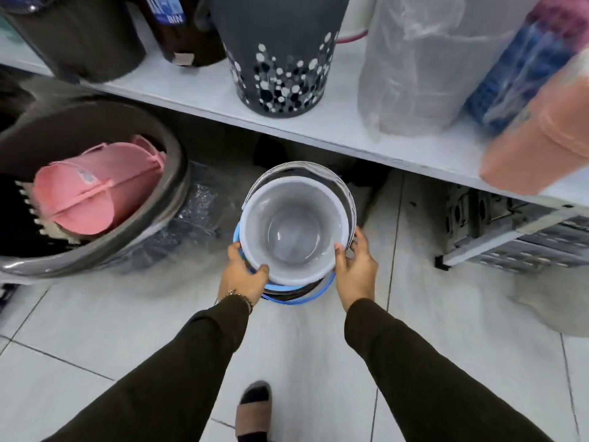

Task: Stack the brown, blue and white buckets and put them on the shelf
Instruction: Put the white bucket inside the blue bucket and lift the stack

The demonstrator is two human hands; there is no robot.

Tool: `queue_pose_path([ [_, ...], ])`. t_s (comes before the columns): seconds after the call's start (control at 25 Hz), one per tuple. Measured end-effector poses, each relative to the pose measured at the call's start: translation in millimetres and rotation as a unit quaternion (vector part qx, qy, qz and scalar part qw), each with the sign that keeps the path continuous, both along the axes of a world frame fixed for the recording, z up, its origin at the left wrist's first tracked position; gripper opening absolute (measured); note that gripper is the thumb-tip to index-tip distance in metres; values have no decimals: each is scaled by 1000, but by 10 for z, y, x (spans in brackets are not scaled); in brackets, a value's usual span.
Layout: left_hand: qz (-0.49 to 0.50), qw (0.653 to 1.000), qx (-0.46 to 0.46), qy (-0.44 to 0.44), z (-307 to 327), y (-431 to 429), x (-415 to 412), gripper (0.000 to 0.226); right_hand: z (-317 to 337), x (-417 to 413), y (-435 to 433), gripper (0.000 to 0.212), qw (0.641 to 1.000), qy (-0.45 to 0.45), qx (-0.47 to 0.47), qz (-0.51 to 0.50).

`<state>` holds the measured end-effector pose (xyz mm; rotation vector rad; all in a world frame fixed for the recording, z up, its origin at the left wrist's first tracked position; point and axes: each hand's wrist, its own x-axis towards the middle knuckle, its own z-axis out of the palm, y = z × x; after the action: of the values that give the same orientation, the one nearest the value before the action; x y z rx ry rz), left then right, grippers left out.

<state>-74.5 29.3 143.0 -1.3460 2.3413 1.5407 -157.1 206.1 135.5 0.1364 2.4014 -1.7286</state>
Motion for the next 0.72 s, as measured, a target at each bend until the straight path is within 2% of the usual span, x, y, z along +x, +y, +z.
queue_pose_path([
  [0.2,-38,978,-92,-184,-497,-408,-172,65,-592,-125,-455,41,993,-78,84,10],
  [0.28,-52,971,-103,-210,-697,-504,-194,77,-796,-153,-515,41,973,-73,218,17],
  [0.32,-56,971,-95,-214,-808,-551,-197,87,-891,-178,-517,44,951,-61,300,34],
  [0.4,-47,975,-34,-216,-997,-646,-227,110,-1032,-250,-498,57,917,-57,391,57],
  [0.48,2,981,70,-181,-1151,-729,-295,123,-1140,-326,-421,76,917,-93,383,62],
  [0.56,42,978,148,-138,-1301,-823,-383,120,-1301,-394,-370,96,939,-174,290,63],
  [0.64,26,978,143,-149,-1399,-909,-434,97,-1431,-396,-348,111,951,-232,192,69],
  [0.72,-15,979,114,-170,-1444,-950,-444,69,-1517,-403,-351,115,949,-252,179,56],
])
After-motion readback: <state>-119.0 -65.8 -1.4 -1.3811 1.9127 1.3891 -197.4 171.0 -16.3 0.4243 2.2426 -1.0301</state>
